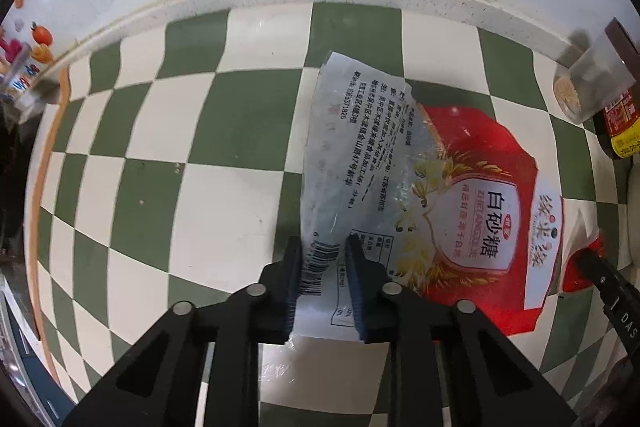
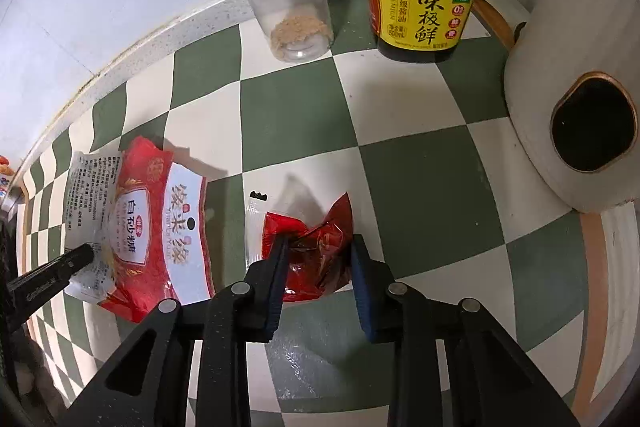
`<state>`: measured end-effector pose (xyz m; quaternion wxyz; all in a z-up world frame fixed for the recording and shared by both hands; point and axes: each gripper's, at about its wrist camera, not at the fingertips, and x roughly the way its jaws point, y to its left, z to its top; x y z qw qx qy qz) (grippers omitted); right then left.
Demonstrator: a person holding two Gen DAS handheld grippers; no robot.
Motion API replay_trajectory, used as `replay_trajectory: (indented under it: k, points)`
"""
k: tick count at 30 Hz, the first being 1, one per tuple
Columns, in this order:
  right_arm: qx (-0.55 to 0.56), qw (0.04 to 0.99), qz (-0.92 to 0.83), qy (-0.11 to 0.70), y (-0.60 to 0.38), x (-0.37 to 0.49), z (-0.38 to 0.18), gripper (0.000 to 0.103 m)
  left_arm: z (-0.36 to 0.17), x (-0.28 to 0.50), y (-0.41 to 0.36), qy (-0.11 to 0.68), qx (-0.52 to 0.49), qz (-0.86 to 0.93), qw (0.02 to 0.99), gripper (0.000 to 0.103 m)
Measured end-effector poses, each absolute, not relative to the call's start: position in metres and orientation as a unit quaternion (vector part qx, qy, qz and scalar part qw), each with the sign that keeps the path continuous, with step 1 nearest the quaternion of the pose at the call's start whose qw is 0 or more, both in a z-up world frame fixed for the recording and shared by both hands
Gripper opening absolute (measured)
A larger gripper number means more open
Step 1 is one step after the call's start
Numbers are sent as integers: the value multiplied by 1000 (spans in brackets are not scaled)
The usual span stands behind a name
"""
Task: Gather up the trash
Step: 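Grasp the sugar bag with the left tool while the right tool grasps the red wrapper, then carry the sugar bag and red wrapper down over the bin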
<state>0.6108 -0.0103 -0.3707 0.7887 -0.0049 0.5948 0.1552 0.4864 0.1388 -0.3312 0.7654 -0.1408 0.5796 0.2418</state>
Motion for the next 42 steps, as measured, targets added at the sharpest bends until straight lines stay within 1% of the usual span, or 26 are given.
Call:
replay_trajectory:
  k: [4, 14, 19, 25, 33, 38, 42]
  points:
    - [-1, 787, 159, 596, -14, 610, -369, 30, -308, 474, 126, 556, -135, 253, 780, 11]
    - [5, 798, 170, 579, -32, 597, -347, 28, -252, 448, 101, 499, -100, 285, 812, 8]
    - [-1, 805, 180, 566, -36, 584, -332, 28, -240, 439, 104, 484, -102, 295, 818, 7]
    - [-1, 810, 189, 554, -45, 562, -314, 27, -231, 405, 111, 467, -110, 295, 826, 7]
    - [2, 823, 201, 532, -68, 502, -276, 27, -196, 327, 97, 433, -121, 290, 845, 7]
    - [2, 835, 209, 509, -75, 435, -244, 27, -177, 263, 80, 413, -115, 278, 860, 7]
    - [12, 848, 208, 486, -83, 371, -219, 26, -173, 197, 66, 406, -113, 252, 871, 7]
